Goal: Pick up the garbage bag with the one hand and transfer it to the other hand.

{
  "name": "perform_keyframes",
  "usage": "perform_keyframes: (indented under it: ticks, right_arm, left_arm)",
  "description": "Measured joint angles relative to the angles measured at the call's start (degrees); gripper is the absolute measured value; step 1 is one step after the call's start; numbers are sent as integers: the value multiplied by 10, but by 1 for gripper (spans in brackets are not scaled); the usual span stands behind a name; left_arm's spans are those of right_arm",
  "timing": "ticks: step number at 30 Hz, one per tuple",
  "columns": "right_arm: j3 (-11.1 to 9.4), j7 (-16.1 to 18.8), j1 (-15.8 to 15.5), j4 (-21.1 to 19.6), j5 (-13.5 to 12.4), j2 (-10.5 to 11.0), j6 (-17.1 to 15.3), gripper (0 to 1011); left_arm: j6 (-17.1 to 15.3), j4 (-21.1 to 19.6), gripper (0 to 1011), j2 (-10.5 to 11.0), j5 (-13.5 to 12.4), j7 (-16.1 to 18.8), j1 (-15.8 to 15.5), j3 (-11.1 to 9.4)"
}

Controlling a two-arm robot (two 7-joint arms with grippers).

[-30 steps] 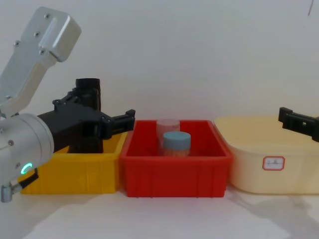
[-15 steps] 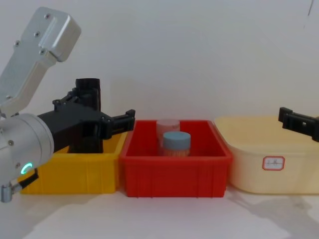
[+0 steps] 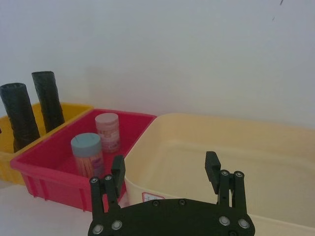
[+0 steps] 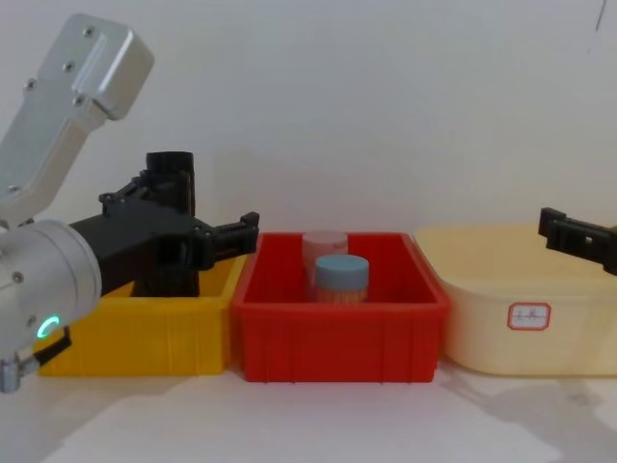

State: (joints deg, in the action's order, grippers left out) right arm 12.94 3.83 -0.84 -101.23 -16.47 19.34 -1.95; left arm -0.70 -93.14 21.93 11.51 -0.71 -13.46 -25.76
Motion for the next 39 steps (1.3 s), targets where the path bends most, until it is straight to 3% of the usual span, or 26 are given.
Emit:
perform_keyframes:
  ticks: [20, 39]
  right_arm:
    - [0, 0, 0, 0, 0, 0, 0, 1001]
    - [0, 0, 0, 0, 0, 0, 0, 1001]
  left_arm:
    - [-14, 7, 1000, 1, 32, -2, 19, 39]
    - [-24, 65, 1000, -26, 47, -13, -24, 60]
